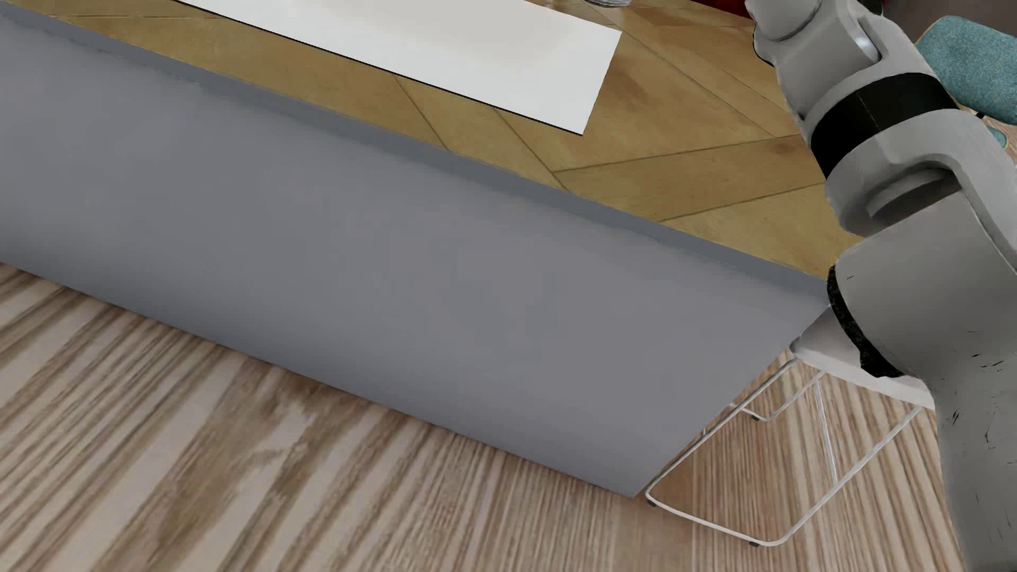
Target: Don't move
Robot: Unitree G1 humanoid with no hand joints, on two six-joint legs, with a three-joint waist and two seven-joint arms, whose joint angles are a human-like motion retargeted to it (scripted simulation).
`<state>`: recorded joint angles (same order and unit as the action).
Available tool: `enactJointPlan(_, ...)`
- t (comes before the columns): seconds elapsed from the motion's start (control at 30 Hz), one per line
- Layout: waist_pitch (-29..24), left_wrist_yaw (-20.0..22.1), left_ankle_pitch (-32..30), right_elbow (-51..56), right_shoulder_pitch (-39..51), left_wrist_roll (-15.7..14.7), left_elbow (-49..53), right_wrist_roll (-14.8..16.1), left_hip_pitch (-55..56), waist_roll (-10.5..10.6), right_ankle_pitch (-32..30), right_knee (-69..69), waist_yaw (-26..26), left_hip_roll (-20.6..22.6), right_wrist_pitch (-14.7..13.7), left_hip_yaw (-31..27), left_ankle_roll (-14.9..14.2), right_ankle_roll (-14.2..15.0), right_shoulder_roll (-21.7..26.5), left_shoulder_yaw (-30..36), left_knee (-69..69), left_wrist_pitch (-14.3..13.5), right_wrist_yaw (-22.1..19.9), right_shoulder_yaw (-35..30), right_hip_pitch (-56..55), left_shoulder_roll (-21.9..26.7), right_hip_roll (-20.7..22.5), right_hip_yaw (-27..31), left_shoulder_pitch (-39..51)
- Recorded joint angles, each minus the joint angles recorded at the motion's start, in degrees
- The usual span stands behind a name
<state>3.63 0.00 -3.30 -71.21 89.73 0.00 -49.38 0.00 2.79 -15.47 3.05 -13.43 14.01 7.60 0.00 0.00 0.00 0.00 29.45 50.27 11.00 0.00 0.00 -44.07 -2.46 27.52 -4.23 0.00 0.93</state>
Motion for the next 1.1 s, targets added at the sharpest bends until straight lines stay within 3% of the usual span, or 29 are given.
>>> enactJointPlan(0.4, -0.2, 0.0, -1.1, 0.2, 0.3, 0.0, -0.3, 0.0, 0.2, 0.7, -0.4, -0.3, -0.1, 0.0, 0.0, 0.0, 0.0, 0.0, -0.4, 0.8, -0.6, 0.0, 0.0, 0.7, -0.7, 0.7, 0.0, 0.0, 0.4)
enactJointPlan(0.47, -0.2, 0.0, -0.7, 3.9, -1.6, 0.0, -0.2, 0.0, 0.4, 1.1, -0.7, -0.3, -0.4, 0.0, 0.0, 0.0, 0.0, 0.0, -0.2, 0.4, -0.4, 0.0, 0.0, 7.5, -0.8, 0.3, 0.0, 0.0, 0.4)
enactJointPlan(0.53, 0.8, 0.0, 0.5, 18.1, -9.8, 0.0, 0.4, 0.0, 0.8, 2.5, -1.8, -0.3, -2.4, -0.1, 0.0, 0.0, 0.0, 0.0, -1.4, -1.4, 0.0, 0.0, 0.0, 19.3, -1.2, -1.1, 0.2, 0.0, -1.1)
enactJointPlan(0.6, 1.7, 0.0, 1.6, 35.1, -21.7, 0.0, 1.2, 0.0, 0.9, 5.4, -5.2, -0.8, -5.4, -0.3, 0.0, 0.0, 0.0, 0.0, -5.5, -3.3, 0.1, 0.0, 0.0, 26.4, -2.1, -3.6, 0.9, 0.0, -3.5)
enactJointPlan(0.63, 2.1, 0.0, 2.2, 43.6, -29.1, 0.0, 1.3, 0.0, 0.9, 7.2, -7.4, 0.7, -6.8, -0.4, 0.0, 0.0, 0.0, 0.0, -8.1, -3.9, 0.4, 0.0, 0.0, 28.3, -2.6, -5.3, 1.1, 0.0, -4.6)
enactJointPlan(0.67, 2.4, 0.0, 2.9, 50.9, -37.3, 0.0, 1.5, 0.0, 0.8, 8.9, 0.1, -10.5, -8.1, -0.4, 0.0, 0.0, 0.0, 0.0, -10.6, -4.4, 0.8, 0.0, 0.0, 28.8, -2.8, -6.8, 1.2, 0.0, -5.7)
enactJointPlan(0.73, 2.9, 0.0, 3.7, 59.3, -54.0, 0.0, 1.9, 0.0, 0.8, 11.1, 3.4, -11.0, -10.3, -0.7, 0.0, 0.0, 0.0, 0.0, -13.6, -4.9, 1.4, 0.0, 0.0, 25.1, -3.1, -8.5, 1.6, 0.0, -7.4)
enactJointPlan(0.83, 3.4, 0.0, 3.6, 55.8, -72.9, 0.0, 2.3, 0.0, 0.9, 12.4, 3.8, -12.7, -11.8, -0.4, 0.0, 0.0, 0.0, 0.0, -13.1, -5.1, 1.5, 0.0, 0.0, 13.8, -2.9, -9.6, 1.2, 0.0, -8.5)
enactJointPlan(0.87, 3.4, 0.0, 3.4, 53.3, -77.3, 0.0, 2.0, 0.0, 0.9, 12.6, -6.8, -0.9, -12.2, -0.4, 0.0, 0.0, 0.0, 0.0, -12.0, -5.1, 1.5, 0.0, 0.0, 9.7, -2.8, -9.8, 1.0, 0.0, -8.3)
enactJointPlan(0.93, 3.8, 0.0, 3.4, 46.0, -84.4, 0.0, 1.5, 0.0, 1.2, 12.5, -8.5, -0.7, -13.2, -0.2, 0.0, 0.0, 0.0, 0.0, -10.5, -5.0, 1.7, 0.0, 0.0, 2.7, -2.5, -9.7, 0.7, 0.0, -8.0)
enactJointPlan(1.03, 4.0, 0.0, 2.5, 32.8, -92.7, 0.0, 1.3, 0.0, 0.9, 12.5, -5.5, -0.5, -13.8, 0.0, 0.0, 0.0, 0.0, 0.0, -10.7, -6.7, 1.0, 0.0, 0.0, -0.1, -1.9, -10.0, 0.2, 0.0, -7.8)
enactJointPlan(1.1, 4.5, 0.0, 1.8, 21.6, -96.6, 0.0, 1.4, 0.0, 1.0, 12.7, -4.4, -0.5, -14.1, 0.2, 0.0, 0.0, 0.0, 0.0, -12.3, -8.7, 0.8, 0.0, 0.0, 2.9, -1.9, -10.6, 0.1, 0.0, -8.2)
